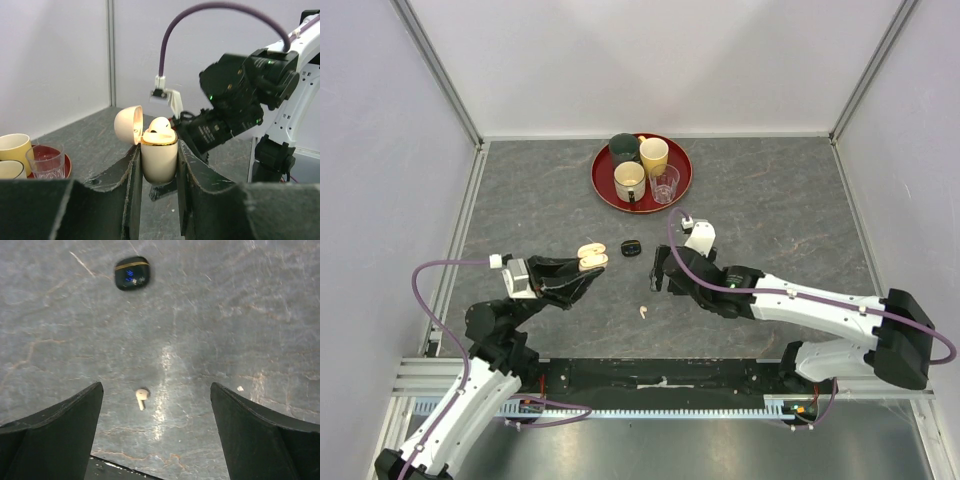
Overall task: Insert the wireless bluetooth earbuds into the charging case
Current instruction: Place the earbud in the charging case, then pick up the earbud from the center of the board.
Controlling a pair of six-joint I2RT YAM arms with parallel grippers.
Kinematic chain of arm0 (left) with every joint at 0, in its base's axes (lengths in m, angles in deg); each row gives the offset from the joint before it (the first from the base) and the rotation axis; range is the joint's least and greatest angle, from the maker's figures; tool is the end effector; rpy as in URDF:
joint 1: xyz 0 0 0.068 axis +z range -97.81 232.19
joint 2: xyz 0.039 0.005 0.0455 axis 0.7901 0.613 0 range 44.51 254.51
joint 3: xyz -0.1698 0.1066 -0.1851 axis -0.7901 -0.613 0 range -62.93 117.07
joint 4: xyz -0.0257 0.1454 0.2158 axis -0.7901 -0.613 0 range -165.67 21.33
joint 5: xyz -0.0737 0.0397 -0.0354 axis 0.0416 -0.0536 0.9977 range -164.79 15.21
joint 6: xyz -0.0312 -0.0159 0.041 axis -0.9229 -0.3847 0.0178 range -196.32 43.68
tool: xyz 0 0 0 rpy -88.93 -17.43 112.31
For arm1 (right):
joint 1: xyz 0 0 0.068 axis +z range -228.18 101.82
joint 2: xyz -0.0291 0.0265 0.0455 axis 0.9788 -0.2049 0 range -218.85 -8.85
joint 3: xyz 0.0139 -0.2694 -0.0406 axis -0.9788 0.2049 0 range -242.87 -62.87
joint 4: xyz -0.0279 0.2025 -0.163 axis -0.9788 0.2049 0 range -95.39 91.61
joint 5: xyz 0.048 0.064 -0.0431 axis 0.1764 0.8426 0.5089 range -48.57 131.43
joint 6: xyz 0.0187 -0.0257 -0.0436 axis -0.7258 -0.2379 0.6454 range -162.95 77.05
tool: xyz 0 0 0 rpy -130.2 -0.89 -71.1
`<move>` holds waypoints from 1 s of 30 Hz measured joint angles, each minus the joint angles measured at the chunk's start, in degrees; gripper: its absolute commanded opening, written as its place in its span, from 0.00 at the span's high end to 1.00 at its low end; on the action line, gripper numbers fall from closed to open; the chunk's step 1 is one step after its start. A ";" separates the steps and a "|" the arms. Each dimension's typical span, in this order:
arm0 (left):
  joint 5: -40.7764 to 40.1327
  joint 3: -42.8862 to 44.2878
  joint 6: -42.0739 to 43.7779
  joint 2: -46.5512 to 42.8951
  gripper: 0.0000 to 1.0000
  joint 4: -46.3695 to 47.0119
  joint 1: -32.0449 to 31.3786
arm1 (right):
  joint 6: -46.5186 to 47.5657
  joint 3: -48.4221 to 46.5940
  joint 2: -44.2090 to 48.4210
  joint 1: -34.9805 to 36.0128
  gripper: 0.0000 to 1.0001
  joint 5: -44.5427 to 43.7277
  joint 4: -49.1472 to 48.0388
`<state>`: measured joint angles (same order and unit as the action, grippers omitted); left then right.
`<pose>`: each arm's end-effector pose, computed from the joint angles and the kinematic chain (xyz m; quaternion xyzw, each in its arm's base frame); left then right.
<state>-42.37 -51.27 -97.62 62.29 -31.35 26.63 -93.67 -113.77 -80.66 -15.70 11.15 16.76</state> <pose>0.0887 -0.0637 0.2816 0.2606 0.4620 -0.4584 0.7131 0.1380 0.2261 0.2613 0.0128 0.8914 0.1891 0.4116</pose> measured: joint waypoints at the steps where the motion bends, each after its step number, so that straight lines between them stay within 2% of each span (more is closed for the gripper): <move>1: -0.17 0.00 0.04 -0.50 0.98 -0.42 0.00 | -1.53 -0.04 -1.03 0.02 0.02 -0.13 0.87; 10: -1.95 0.00 0.81 -7.61 0.98 -4.96 0.00 | -9.46 -1.03 -5.49 -0.09 0.02 -3.30 7.30; 18: -2.60 0.02 1.22 -11.69 0.98 -9.05 0.00 | -13.05 -3.63 -11.74 -0.15 0.19 -1.55 7.56; 28: -3.61 0.00 1.31 -13.88 0.98 -11.93 0.00 | -15.93 -7.54 -21.57 0.44 0.27 5.31 7.39; 30: -3.87 0.00 1.29 -14.49 0.98 -12.26 0.00 | -16.37 -8.33 -23.19 1.38 0.33 6.10 7.37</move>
<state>-46.24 -51.27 -96.33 47.80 -43.62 26.63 -110.04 -122.09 -103.86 -14.32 17.24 24.13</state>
